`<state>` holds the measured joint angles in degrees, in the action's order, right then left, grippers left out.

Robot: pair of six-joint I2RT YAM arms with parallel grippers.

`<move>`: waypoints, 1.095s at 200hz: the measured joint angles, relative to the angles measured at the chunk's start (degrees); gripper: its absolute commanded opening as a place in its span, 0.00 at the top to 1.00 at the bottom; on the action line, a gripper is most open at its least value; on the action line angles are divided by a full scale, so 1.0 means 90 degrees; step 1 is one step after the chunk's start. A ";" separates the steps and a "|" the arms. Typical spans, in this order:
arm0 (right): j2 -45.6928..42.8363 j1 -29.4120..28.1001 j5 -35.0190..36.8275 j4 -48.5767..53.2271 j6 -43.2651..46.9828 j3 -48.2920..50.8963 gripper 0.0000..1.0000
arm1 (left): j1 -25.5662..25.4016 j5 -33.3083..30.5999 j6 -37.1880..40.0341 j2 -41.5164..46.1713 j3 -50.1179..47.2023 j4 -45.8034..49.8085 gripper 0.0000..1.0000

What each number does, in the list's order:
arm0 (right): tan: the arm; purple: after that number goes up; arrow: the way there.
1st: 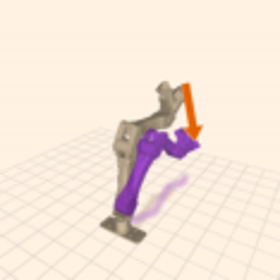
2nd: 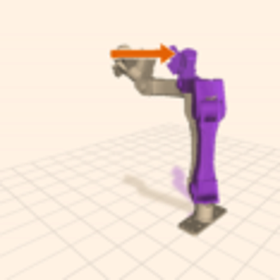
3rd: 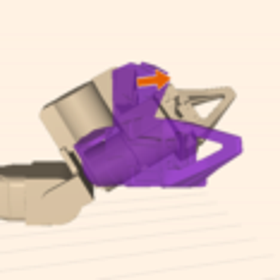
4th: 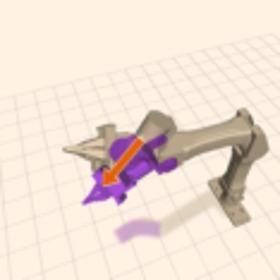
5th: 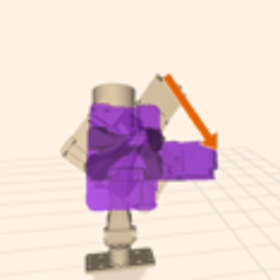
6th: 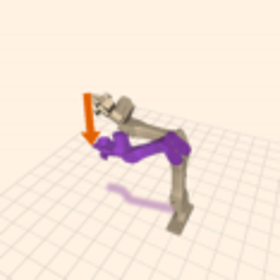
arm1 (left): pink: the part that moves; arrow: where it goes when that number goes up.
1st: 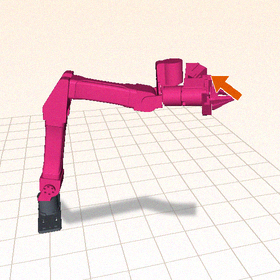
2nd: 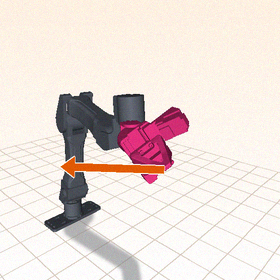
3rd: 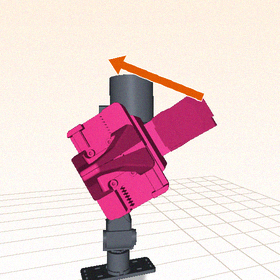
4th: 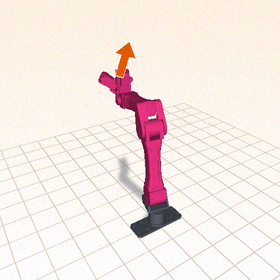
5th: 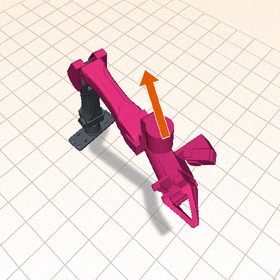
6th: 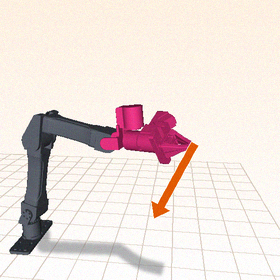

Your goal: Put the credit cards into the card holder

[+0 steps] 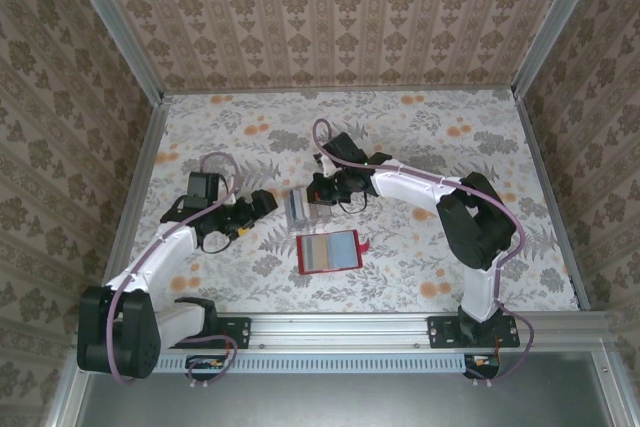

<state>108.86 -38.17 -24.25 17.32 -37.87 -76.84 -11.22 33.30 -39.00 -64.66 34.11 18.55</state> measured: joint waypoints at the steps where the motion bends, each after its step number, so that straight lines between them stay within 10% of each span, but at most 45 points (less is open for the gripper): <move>1: -0.0005 0.0000 0.0007 0.0000 0.0002 0.0002 1.00 | 0.0000 0.0000 0.0000 0.0000 0.0000 0.0000 0.00; 91: -0.0007 -0.0277 0.1615 0.0979 0.0379 -0.0427 0.96 | -0.0107 -0.0005 0.0000 -0.0189 0.0000 -0.0100 0.00; 219: 0.0219 -0.0342 0.1787 0.1251 0.0376 -0.0661 1.00 | -0.0209 -0.0012 0.0000 -0.0216 0.0000 -0.0114 0.00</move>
<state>110.83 -41.25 -8.16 28.58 -34.48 -82.78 -13.10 33.19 -39.00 -66.61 34.11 17.52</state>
